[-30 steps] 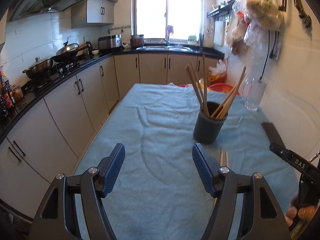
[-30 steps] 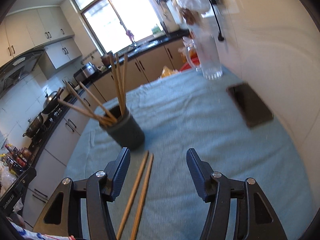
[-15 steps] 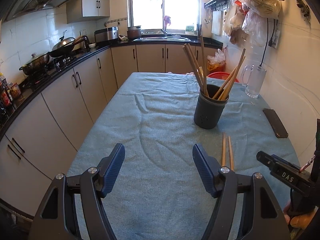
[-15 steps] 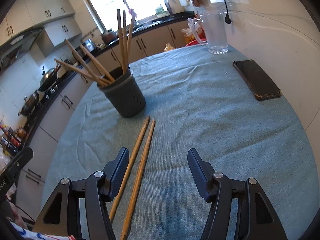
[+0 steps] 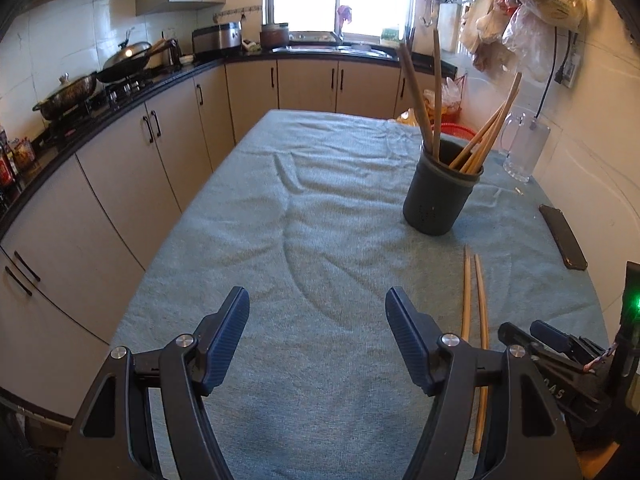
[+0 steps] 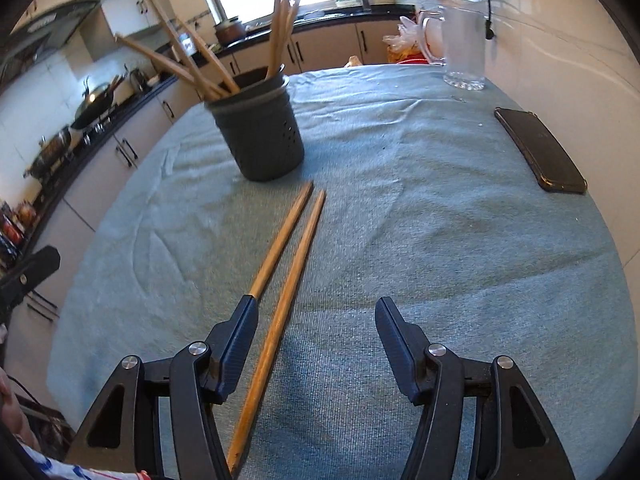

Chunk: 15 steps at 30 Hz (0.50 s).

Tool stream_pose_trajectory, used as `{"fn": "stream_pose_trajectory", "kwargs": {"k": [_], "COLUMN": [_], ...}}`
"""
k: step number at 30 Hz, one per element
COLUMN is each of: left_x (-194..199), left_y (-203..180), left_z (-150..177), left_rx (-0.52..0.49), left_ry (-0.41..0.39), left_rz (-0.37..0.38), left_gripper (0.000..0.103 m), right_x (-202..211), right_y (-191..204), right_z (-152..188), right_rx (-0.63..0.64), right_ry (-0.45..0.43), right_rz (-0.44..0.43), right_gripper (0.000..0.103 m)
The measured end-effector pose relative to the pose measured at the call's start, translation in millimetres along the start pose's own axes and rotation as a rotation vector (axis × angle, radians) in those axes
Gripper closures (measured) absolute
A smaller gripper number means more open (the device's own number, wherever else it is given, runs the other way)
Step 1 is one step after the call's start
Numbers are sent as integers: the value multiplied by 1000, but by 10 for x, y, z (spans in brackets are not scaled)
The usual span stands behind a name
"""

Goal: Organize utensils
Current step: 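Move both open tools toward the last chopsticks on the cloth, then grasp a chopstick with the left tool while the right tool grasps another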

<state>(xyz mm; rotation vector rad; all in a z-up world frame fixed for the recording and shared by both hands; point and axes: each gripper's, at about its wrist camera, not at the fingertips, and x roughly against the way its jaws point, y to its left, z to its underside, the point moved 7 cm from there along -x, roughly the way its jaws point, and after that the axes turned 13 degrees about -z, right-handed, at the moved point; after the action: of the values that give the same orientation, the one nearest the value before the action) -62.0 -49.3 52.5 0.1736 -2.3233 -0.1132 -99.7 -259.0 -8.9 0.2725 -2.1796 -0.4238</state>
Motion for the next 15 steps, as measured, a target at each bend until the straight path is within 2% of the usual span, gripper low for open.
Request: {"fn": "stream_pose_trajectory", "kwargs": {"k": [9, 14, 15], "left_x": [-171, -213, -212], "left_y": [-62, -100, -123], "left_z": [39, 71, 78], "left_rx": [-11, -14, -21], "left_ry": [47, 66, 68], "left_rz": [22, 27, 30], "left_gripper": [34, 34, 34], "right_x": [-268, -295, -286], "right_y": [178, 131, 105], "right_z": [84, 92, 87], "right_rx": [148, 164, 161], "right_ry": [62, 67, 68], "right_rz": [86, 102, 103], "right_gripper": [39, 73, 77]}}
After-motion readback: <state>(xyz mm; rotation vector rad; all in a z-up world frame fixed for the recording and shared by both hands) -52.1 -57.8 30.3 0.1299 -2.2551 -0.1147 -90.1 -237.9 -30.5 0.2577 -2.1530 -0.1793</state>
